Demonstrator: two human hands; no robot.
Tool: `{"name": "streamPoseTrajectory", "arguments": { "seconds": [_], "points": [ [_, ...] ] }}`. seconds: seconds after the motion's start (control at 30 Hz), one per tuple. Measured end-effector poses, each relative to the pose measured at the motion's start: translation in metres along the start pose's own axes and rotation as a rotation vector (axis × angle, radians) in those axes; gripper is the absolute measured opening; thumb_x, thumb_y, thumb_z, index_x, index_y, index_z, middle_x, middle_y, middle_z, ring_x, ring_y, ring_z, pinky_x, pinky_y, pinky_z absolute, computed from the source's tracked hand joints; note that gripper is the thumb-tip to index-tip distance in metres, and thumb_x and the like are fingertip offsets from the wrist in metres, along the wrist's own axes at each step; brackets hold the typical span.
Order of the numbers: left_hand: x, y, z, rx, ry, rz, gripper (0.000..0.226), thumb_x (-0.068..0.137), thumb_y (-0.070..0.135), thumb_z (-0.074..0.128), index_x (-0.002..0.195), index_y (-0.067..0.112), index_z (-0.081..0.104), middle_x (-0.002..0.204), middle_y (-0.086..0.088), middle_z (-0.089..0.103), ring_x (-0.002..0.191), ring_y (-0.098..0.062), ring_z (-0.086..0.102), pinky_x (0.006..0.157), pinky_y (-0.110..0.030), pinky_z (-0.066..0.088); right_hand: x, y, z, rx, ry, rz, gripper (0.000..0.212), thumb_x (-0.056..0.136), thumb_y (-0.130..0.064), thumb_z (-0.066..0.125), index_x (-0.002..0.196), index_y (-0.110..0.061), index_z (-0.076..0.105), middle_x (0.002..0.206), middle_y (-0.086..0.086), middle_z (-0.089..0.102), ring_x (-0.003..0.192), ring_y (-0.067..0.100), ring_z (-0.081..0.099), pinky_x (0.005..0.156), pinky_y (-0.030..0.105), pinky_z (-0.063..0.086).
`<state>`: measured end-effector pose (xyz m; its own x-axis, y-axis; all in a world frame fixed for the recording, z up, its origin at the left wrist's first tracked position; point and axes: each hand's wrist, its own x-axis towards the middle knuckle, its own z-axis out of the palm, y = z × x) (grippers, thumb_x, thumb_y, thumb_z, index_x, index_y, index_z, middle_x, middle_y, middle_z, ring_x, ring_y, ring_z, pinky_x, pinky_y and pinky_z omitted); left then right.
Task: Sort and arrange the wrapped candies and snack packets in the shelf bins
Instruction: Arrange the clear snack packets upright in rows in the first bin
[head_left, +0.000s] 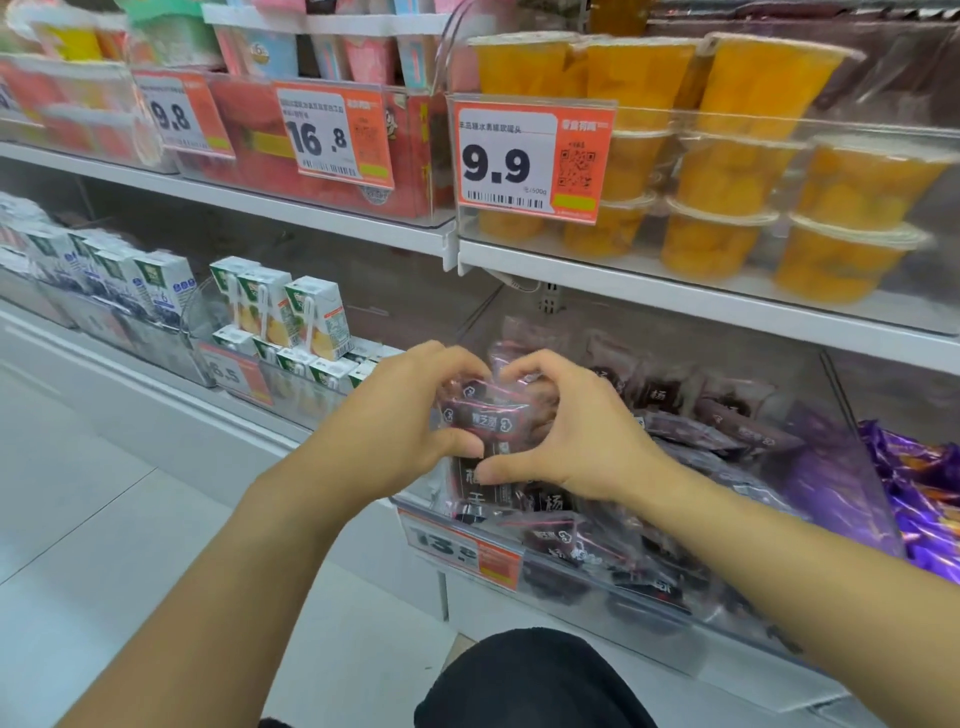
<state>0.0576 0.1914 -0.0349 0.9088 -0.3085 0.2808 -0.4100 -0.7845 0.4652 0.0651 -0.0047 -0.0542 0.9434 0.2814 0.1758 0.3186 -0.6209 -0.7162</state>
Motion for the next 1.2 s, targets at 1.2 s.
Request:
{"name": "streamPoseTrajectory", "arguments": {
  "seconds": [1.2],
  "points": [
    [-0.004, 0.014, 0.023, 0.489, -0.421, -0.078, 0.042, 0.083, 0.018, 0.076, 0.123, 0.022, 0.062, 0.11, -0.004, 0.066, 0.103, -0.023, 0.06, 0.086, -0.038, 0.052, 0.069, 0.017, 0.001, -0.589, -0.399, -0.082, 0.034, 0.078, -0.028, 0.084, 0.096, -0.001, 0.074, 0.083, 0.01, 0.075, 0.086, 0.027, 0.071, 0.079, 0.04, 0.06]
  ]
}}
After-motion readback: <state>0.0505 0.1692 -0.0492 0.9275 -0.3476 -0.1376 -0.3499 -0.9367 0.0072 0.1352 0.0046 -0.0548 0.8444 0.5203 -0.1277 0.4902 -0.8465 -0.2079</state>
